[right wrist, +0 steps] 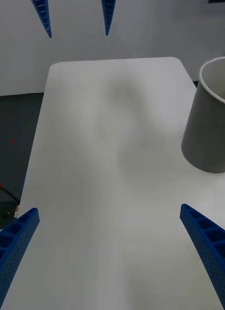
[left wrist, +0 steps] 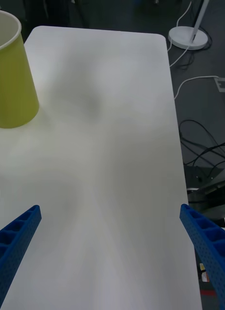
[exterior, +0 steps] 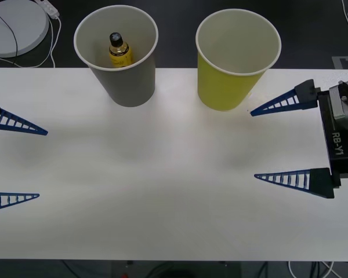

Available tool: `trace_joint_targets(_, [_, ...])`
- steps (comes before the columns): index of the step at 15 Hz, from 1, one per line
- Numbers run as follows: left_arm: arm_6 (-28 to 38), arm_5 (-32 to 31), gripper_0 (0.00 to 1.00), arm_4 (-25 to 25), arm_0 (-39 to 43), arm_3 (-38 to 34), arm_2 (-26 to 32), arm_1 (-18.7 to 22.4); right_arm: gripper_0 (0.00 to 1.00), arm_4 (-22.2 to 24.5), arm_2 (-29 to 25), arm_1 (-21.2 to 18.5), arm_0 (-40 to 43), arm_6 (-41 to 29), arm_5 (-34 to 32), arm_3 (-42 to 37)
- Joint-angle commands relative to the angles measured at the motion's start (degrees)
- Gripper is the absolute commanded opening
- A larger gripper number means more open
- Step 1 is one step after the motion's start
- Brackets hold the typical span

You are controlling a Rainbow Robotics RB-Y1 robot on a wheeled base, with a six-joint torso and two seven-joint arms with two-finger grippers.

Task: Put the can into the green bin and the plastic bottle into the gray bin

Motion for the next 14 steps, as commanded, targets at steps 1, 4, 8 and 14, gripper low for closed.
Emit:
trace_joint_targets(1, [0.0,0.0,1.00,0.0,0.0,0.0,0.0,0.0,1.00,-2.0,-2.3,-1.2,4.7,3.5,0.0,0.0])
trace_joint_targets(4, [0.0,0.0,1.00,0.0,0.0,0.0,0.0,0.0,1.00,-3.8,-5.6,-1.8,10.0,5.6,0.0,-0.1])
trace_joint_targets(8, [0.0,0.0,1.00,0.0,0.0,0.0,0.0,0.0,1.00,-4.7,-8.9,-1.8,13.4,7.0,0.0,0.8])
trace_joint_targets(14, [0.0,0.0,1.00,0.0,0.0,0.0,0.0,0.0,1.00,-6.2,-9.5,-1.8,13.4,9.7,-2.3,5.2])
